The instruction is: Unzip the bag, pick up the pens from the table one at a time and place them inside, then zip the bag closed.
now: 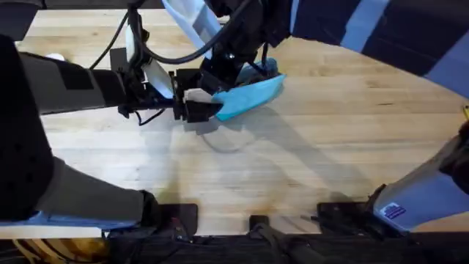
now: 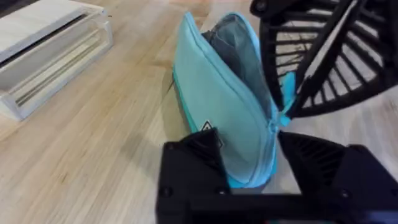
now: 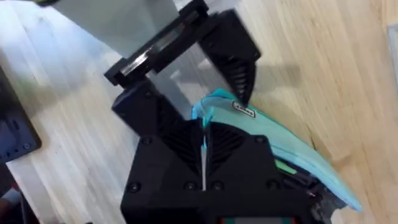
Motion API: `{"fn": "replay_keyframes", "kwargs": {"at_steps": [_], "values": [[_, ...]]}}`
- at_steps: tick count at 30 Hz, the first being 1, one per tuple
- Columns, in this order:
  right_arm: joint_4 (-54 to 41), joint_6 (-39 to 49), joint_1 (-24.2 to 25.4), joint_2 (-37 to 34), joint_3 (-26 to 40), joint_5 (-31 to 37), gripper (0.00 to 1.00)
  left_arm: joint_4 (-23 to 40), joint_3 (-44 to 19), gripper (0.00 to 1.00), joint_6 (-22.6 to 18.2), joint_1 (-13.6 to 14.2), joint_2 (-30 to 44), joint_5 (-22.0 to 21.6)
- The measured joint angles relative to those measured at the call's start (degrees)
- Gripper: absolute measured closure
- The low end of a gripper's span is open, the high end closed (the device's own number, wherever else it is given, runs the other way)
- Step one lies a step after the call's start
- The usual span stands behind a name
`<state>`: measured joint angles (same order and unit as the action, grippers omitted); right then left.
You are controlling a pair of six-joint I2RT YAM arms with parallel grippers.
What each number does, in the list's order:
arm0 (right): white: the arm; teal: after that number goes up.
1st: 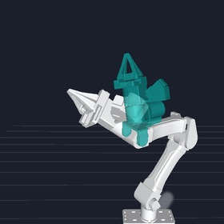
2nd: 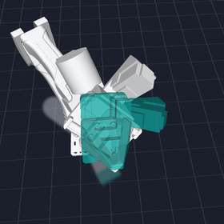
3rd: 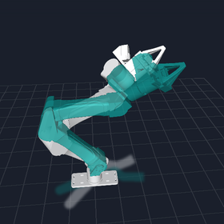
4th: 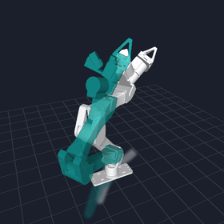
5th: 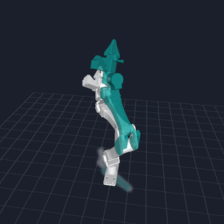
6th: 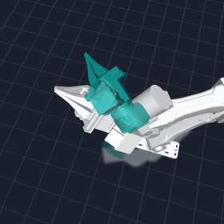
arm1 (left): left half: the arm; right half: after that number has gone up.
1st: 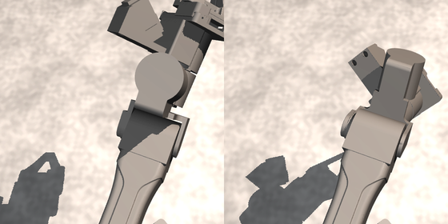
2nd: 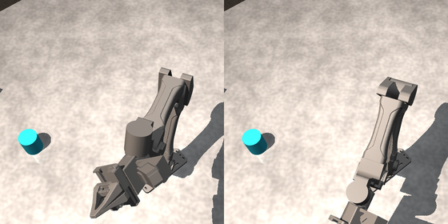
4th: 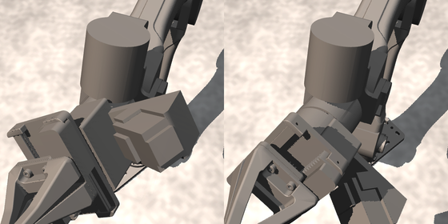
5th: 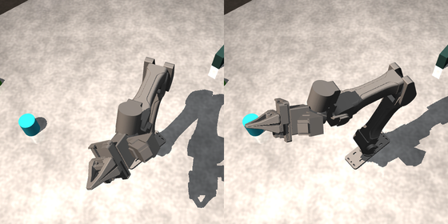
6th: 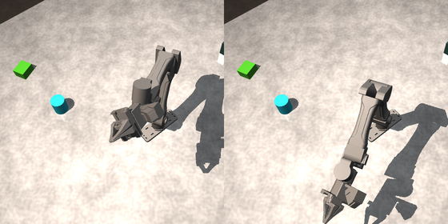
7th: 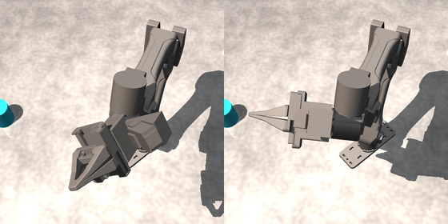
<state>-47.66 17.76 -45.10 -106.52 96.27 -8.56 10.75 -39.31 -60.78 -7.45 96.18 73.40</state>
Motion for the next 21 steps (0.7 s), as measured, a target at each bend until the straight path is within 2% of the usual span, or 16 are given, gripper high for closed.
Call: {"fn": "replay_keyframes", "kwargs": {"at_steps": [1,3,5,7,12,21], "values": [[0.0,0.0,0.02,0.0,0.0,0.0,0.968,0.03,0.0,0.445,0.17,0.22,0.0,-0.11],[0.0,0.0,0.02,0.01,0.0,0.0,0.968,0.07,0.0,0.708,0.55,0.84,0.0,-0.42],[-0.09,0.0,0.02,0.02,0.0,0.13,0.968,0.08,0.0,0.915,0.69,1.47,0.0,-1.0],[-0.23,0.0,0.07,0.0,0.0,0.29,0.968,0.12,0.0,0.951,0.8,1.8,0.0,-1.16],[-0.59,0.0,0.73,0.0,0.0,0.39,0.968,0.12,0.0,0.956,0.82,1.91,0.0,-1.26],[-2.64,-3.18,7.93,0.0,0.1,4.26,0.967,-0.01,0.0,0.956,0.82,2.02,-0.02,-1.54]]}}
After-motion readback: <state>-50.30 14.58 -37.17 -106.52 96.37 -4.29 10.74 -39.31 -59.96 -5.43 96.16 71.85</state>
